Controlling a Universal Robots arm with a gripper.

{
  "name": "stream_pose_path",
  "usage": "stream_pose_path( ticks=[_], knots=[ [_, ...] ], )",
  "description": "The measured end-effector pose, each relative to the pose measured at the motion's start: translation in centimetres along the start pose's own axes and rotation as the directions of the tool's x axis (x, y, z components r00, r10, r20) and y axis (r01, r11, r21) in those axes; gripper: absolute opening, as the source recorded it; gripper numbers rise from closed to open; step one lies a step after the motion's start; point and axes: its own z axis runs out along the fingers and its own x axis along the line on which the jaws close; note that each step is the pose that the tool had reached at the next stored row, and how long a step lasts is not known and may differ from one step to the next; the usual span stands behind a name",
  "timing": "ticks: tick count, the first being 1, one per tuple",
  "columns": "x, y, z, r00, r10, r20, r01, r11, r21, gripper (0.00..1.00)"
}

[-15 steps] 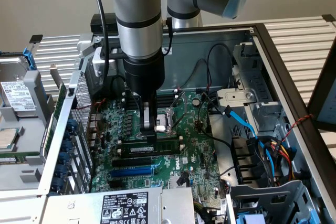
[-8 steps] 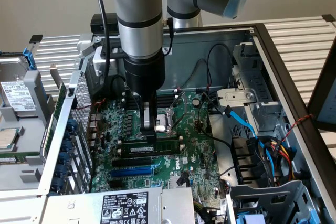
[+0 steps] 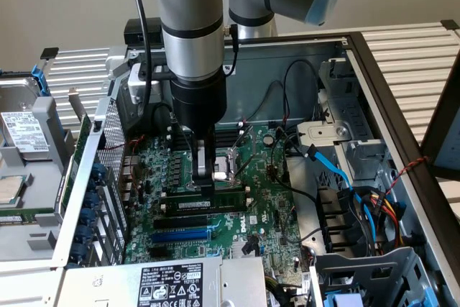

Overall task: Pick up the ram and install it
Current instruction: 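Press down the ram until it locks into place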

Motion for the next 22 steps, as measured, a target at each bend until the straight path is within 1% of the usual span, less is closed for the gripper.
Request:
stream_pose_path(
  ticks=[6, 9, 22],
  knots=[
    [-0.01, -0.08, 0.00, 1.0000, 0.000, 0.0000, 0.000, 1.0000, 0.0000, 0.11],
    [-0.02, -0.24, 0.00, 1.0000, 0.000, 0.0000, 0.000, 1.0000, -0.0002, 0.11],
    [-0.02, -0.25, 0.07, 1.0000, 0.000, 0.0000, 0.000, 1.0000, -0.0003, 0.11]
  ],
)
